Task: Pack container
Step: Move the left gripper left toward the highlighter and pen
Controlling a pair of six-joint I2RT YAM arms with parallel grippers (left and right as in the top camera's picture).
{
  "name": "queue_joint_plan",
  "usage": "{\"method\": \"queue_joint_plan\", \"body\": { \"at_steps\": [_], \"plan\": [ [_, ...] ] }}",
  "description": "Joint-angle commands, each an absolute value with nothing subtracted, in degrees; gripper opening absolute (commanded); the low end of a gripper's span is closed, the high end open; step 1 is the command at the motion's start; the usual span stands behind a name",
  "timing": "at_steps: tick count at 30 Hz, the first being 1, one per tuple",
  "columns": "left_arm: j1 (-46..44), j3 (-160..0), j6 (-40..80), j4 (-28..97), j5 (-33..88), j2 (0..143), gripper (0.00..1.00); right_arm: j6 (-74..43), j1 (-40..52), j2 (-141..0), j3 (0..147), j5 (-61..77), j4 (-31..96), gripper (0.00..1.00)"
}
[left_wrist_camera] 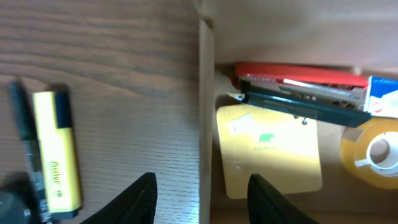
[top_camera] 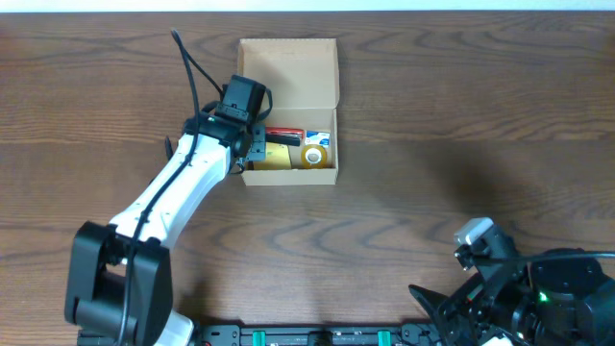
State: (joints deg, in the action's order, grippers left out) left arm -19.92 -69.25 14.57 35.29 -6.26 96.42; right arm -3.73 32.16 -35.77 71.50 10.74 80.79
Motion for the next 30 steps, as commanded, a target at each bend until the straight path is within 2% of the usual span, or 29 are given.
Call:
{"method": "queue_joint_plan", "body": {
  "at_steps": [1,5,8,16,19,24,30],
  "plan": [
    [-19.53,-74.00,14.11,36.64,-9.63,91.46,0.48,-4.21,32.18,-35.79,71.55,11.18,80.82,0.99],
    [-19.57,-76.23,14.20,41.10,-13.43,86.08,0.43,-4.21,32.18,-35.79,71.55,11.18,80.82,0.99],
    [-19.62,-76.38,14.37,44.56,-17.23,81.54,0.44,-4.21,32.18,-35.79,71.55,11.18,80.82,0.99],
    [-19.46,-76.29,23.86,66.37,-20.08,74.87,0.47,-4.21,32.18,-35.79,71.55,11.18,80.82,0.99],
    [-19.46,-75.55,28.21,72.12,-19.84,75.02,0.54,-4.21,32.18,-35.79,71.55,11.18,80.82,0.99],
    [-19.46,-72.27,30.48,73.03,-18.46,75.66,0.79,-4.21,32.18,-35.79,71.55,11.18,80.82,0.99],
    [-19.35,-66.39,30.52,65.23,-18.39,76.62,0.91,-4.21,32.18,-35.79,71.55,11.18,80.82,0.99]
  ]
}}
